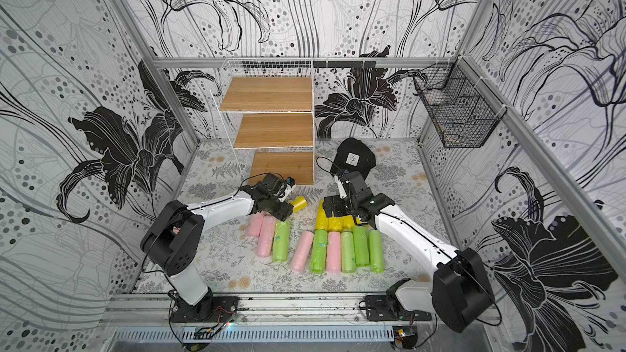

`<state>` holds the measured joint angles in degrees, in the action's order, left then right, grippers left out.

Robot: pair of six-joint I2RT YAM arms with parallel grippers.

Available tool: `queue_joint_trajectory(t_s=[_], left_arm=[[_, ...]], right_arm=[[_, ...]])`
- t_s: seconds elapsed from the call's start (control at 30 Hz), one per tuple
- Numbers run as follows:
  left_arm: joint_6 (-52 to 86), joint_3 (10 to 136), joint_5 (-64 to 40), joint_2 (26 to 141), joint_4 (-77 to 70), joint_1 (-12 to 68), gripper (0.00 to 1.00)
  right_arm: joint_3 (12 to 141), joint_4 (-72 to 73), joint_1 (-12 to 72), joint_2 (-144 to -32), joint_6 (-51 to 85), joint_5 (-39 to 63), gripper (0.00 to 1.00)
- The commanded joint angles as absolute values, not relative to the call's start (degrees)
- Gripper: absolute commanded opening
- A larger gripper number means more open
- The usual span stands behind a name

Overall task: Sort the rolls of trash bags by color and place them on the shelf
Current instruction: Pick up the roll of trash bags from the center of the board.

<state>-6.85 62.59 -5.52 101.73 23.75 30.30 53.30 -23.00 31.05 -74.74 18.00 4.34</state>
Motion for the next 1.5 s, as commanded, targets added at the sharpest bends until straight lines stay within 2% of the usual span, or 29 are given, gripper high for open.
queue_joint_trajectory(t_s=[0.0,0.27,0.53,0.83,1.0,1.23,1.47], left_arm=[[-9.2,65.9,-7.3,103.8,23.5,30.2,0.7],[-9.1,70.0,-7.0,107.8,25.9,30.1,0.57],[-11.5,68.1,-7.5,106.8,27.3,30.2,0.53],[-11.9,62.6,-9.7,99.4,15.4,30.1,0.29],[-12.4,58.4,-12.9,93.3,9.6,30.1,0.26],[-12.7,52.6,-15.7,83.8,0.2,30.8,0.25],[-13.0,50.2,-18.4,80.3,-2.5,32.1,0.25]], right_arm=[[51.9,-21.3,31.0,-75.3,19.4,6.0,0.97],[50.5,-19.4,31.0,-75.3,21.0,6.6,0.97],[52.1,-16.7,30.7,-79.2,22.0,12.0,0.97],[53.7,-11.5,28.5,-83.4,27.2,21.4,0.97],[54.5,-6.3,26.3,-85.4,32.0,27.3,0.97],[57.3,5.2,24.8,-91.9,40.4,40.5,1.0],[58.9,14.5,24.8,-95.4,47.5,44.6,1.0]])
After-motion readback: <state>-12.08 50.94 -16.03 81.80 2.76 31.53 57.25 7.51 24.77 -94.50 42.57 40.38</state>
